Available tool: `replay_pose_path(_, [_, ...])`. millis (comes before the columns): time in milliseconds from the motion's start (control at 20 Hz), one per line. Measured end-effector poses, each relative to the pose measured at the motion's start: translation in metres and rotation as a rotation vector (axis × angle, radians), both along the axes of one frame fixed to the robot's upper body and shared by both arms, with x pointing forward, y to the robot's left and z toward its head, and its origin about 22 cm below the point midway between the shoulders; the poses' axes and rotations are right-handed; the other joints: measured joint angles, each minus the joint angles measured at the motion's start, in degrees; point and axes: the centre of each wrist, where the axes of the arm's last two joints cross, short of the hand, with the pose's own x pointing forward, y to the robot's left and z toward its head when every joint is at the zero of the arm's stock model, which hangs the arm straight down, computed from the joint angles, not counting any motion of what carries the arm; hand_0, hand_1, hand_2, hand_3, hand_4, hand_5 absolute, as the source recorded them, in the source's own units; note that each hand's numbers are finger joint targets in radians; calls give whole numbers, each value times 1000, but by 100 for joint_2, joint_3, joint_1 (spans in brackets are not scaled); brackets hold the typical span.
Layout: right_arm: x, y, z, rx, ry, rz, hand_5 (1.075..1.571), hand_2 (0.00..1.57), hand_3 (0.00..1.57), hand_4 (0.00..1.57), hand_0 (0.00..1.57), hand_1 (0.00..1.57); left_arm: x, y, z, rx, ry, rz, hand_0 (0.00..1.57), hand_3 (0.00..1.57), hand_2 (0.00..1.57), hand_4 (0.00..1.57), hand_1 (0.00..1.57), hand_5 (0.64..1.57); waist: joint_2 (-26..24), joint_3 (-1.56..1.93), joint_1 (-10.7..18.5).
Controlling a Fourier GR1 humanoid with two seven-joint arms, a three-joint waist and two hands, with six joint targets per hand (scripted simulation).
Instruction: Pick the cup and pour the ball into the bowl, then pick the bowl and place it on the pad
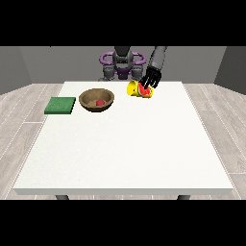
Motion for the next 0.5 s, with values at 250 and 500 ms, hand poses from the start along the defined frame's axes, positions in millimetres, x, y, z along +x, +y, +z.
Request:
replay_pose_path(250, [-7, 5, 6, 12, -45, -2, 1565, 0, 0, 448, 0, 0, -13, 13, -1, -307, -60, -33, 1370, 1571, 1571, 1245, 1370, 1547, 272, -29, 100])
replay_pose_path(500, [-8, 12, 3, 32, -45, -9, 1564, 0, 0, 518, 0, 0, -11, -12, 18, -774, -57, -167, 646, 0, 210, 341, 646, 1566, 396, -71, 383])
